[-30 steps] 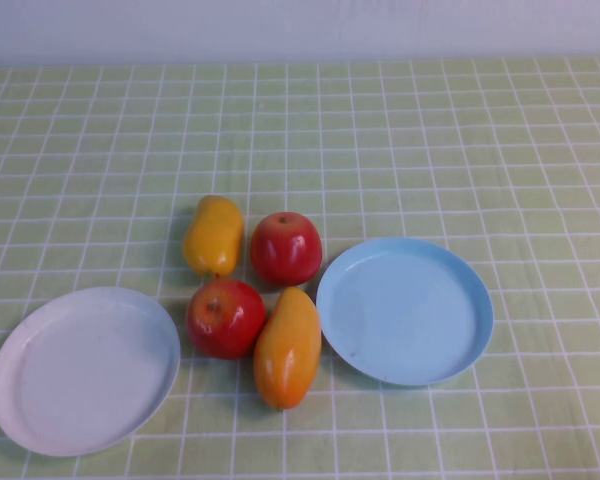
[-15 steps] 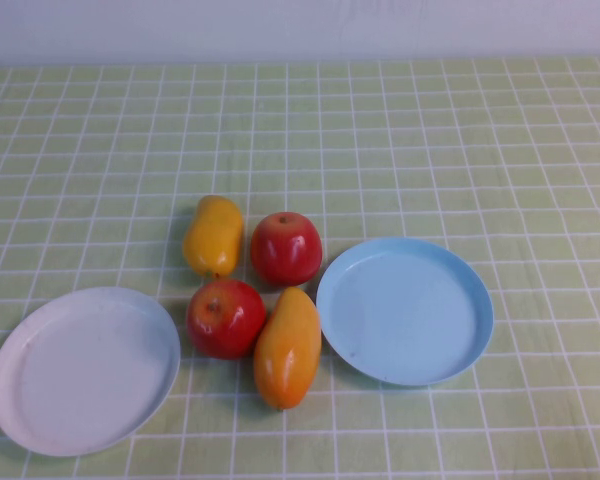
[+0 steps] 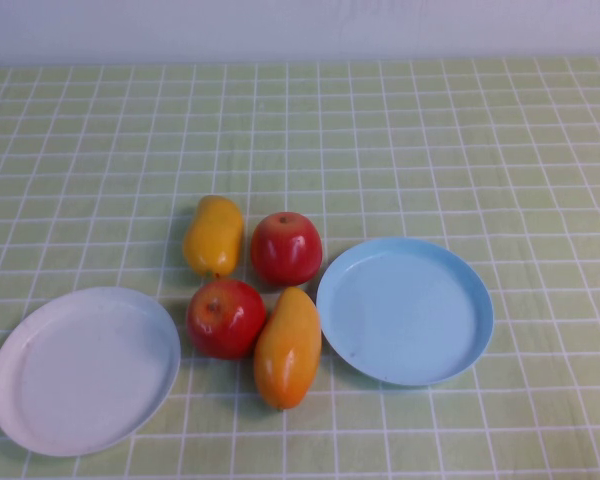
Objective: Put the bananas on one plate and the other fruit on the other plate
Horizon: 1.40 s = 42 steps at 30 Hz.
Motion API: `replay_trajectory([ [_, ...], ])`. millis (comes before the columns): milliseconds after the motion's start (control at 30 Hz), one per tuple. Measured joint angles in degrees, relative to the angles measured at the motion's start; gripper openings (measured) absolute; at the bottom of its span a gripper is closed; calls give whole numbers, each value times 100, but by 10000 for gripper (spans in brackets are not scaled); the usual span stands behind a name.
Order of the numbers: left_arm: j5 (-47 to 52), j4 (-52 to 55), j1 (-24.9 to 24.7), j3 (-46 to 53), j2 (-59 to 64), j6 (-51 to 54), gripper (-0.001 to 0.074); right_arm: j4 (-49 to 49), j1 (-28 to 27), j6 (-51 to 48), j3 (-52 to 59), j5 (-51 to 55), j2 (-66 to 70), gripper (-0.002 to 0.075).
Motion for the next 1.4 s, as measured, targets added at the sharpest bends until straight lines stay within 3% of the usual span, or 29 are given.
replay_trajectory([
  [267,-540,-1534,0,0,0,-1481,-2,0,0,0,0,0,0,-16],
  [667,-511,-2067,-93,-84,0,-1608,-2,0,0,0,0,0,0,-17],
  [800,49,-2067,-438,-721,187,-1249,-2,0,0,0,0,0,0,-16],
  [1000,1219,-2067,-966,-1786,1422,-449,-2,0,0,0,0,0,0,-16],
  [1400,2947,-2011,-1042,-3719,4854,1687,-2,0,0,0,0,0,0,-17],
])
